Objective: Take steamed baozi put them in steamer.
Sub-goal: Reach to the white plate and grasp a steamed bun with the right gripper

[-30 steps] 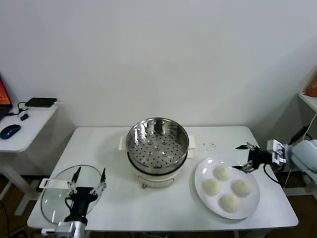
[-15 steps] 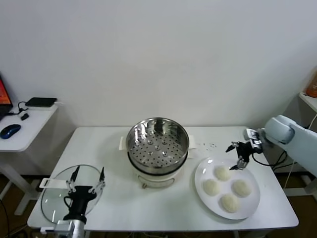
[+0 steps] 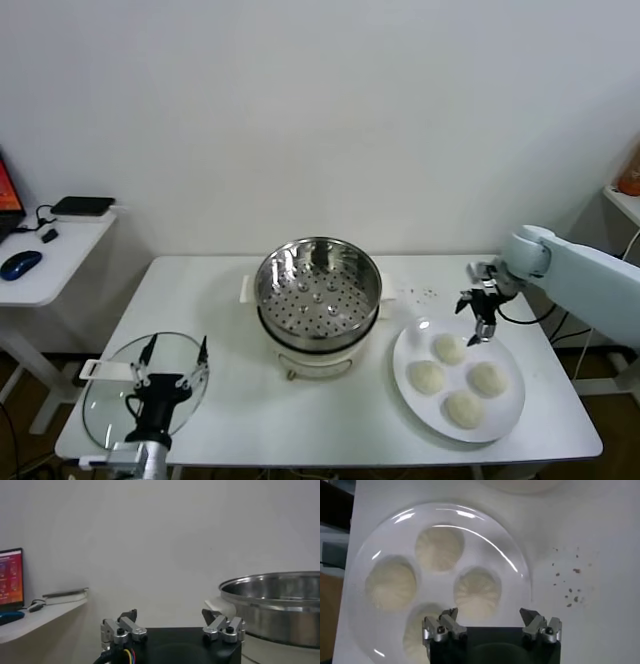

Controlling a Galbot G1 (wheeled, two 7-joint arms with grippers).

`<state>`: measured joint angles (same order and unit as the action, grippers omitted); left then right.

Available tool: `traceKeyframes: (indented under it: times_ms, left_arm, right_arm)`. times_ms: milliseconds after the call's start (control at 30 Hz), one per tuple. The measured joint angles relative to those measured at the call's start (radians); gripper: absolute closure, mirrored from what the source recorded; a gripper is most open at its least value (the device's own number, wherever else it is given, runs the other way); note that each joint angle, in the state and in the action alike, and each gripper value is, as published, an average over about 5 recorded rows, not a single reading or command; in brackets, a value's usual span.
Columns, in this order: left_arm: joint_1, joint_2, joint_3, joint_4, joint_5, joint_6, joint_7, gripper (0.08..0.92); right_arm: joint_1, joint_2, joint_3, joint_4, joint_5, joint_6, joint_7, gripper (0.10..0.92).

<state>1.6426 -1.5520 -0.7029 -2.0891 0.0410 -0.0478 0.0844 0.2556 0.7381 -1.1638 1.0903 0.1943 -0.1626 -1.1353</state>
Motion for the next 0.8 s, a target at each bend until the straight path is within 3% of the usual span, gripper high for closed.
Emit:
traceKeyframes:
  times_ms: [800]
  left_arm:
    - [0.003,0.002,-0.015,0.006,-0.002,0.000,-0.003,0.177]
  right_arm:
    - [-0.089,0.069,0.015,-0.062,-0.034,0.002,0.012,0.203]
